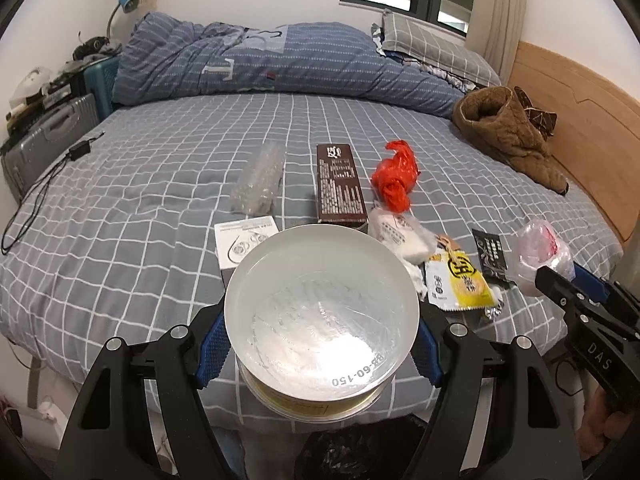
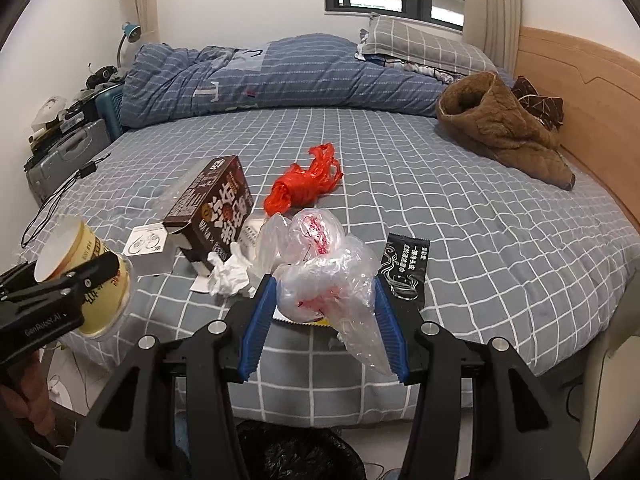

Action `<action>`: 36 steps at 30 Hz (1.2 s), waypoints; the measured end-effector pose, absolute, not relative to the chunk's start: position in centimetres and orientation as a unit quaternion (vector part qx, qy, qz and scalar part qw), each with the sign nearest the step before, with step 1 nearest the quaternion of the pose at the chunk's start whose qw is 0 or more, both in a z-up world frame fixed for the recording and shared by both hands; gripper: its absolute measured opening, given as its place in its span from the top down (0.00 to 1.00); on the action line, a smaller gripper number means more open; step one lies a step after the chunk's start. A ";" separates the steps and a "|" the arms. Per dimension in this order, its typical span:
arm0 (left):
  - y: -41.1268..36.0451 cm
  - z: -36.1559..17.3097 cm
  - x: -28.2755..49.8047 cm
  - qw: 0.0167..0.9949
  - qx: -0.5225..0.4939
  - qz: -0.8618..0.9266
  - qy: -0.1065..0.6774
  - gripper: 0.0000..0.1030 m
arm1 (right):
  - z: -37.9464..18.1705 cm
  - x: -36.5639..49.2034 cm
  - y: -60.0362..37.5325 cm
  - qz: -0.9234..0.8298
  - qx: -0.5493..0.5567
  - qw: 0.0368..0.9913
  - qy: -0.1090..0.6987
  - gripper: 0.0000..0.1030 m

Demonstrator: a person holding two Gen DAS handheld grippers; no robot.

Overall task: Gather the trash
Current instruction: 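Carry the cup and clear bag over the black trash bin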

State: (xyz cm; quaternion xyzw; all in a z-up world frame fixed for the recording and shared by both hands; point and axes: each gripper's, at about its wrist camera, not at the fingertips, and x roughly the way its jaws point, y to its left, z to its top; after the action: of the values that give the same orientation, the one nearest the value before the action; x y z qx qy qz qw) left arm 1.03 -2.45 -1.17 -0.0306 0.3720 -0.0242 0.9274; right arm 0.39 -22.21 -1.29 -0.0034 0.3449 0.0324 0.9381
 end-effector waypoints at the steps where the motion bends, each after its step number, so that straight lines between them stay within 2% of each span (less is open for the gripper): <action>1: -2.4 -1.1 0.8 0.928 -0.029 -0.023 0.370 0.30 | -1.2 0.1 -22.2 0.034 -0.003 0.938 0.344 0.54; 36: -3.6 -1.5 -6.7 0.927 -0.006 -0.031 0.374 0.30 | -2.6 -7.2 -20.7 0.058 -0.006 0.928 0.368 0.54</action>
State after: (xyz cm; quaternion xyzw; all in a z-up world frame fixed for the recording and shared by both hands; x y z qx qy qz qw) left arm -6.69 -3.58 -1.46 -0.0062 0.3737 -0.0307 0.9270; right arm -7.22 -20.66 -2.65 -0.0057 0.3679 0.0578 0.9280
